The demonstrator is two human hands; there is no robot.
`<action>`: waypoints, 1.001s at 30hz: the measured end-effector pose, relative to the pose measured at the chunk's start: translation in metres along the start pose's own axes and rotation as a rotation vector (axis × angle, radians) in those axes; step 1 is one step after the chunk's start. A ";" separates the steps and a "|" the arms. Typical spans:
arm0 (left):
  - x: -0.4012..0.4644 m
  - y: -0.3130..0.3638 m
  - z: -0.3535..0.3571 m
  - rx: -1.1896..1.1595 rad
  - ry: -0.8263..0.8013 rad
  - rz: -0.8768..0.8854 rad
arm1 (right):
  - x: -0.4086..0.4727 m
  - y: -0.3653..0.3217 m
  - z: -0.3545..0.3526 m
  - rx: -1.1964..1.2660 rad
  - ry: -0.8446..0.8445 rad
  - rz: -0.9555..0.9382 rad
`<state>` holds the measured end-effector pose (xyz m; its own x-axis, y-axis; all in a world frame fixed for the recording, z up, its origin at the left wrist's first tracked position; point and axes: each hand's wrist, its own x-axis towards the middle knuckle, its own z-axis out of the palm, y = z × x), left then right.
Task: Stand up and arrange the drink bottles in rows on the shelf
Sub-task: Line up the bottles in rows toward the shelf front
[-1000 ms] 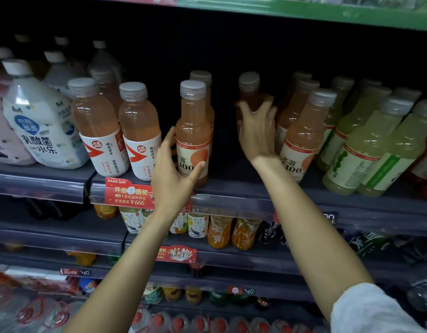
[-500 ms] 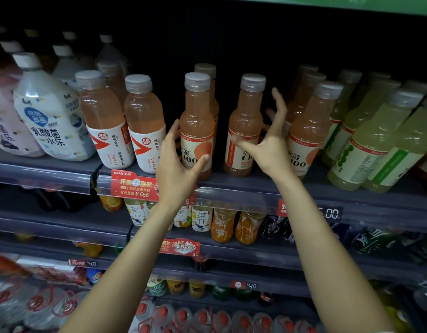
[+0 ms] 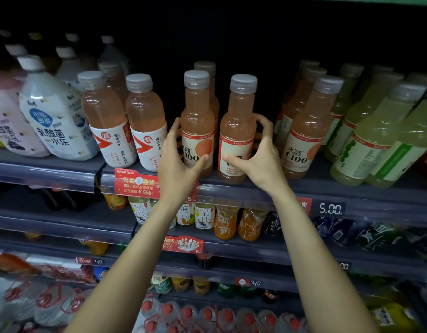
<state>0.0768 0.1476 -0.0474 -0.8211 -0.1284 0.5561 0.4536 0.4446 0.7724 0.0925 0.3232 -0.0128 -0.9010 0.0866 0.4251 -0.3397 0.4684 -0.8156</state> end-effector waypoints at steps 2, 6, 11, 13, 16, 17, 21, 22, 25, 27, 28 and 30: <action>-0.005 0.002 0.000 0.014 0.036 0.015 | 0.000 0.001 0.000 -0.016 0.006 0.000; -0.019 0.026 0.003 0.038 0.159 0.179 | -0.001 0.000 -0.001 -0.025 0.020 0.000; -0.009 0.062 0.005 0.105 0.077 0.358 | -0.012 0.000 -0.022 -0.025 -0.027 0.045; -0.007 0.069 0.007 0.142 0.027 0.399 | -0.023 0.003 -0.041 -0.019 0.132 0.046; -0.002 0.075 0.016 0.201 -0.069 0.369 | -0.037 0.007 -0.072 -0.048 0.465 -0.015; 0.000 0.075 0.020 0.235 -0.088 0.368 | -0.037 0.009 -0.081 -0.092 0.524 -0.009; 0.007 0.075 0.034 0.372 -0.119 0.377 | -0.011 0.017 -0.108 -0.240 0.456 0.097; 0.007 0.075 0.036 0.383 -0.110 0.377 | -0.004 0.018 -0.110 -0.252 0.398 0.111; 0.008 0.073 0.040 0.363 -0.088 0.362 | 0.006 0.019 -0.110 -0.315 0.241 0.118; 0.010 0.072 0.042 0.345 -0.093 0.347 | 0.008 0.020 -0.107 -0.371 0.207 0.073; 0.010 0.073 0.043 0.344 -0.096 0.343 | 0.010 0.018 -0.105 -0.382 0.189 0.055; 0.010 0.075 0.045 0.354 -0.098 0.337 | 0.015 0.013 -0.097 -0.367 0.118 0.050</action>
<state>0.0869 0.2191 0.0025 -0.6854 0.1503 0.7125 0.5676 0.7232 0.3935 0.1003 0.4164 0.0212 -0.8696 0.2074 0.4481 -0.1582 0.7427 -0.6507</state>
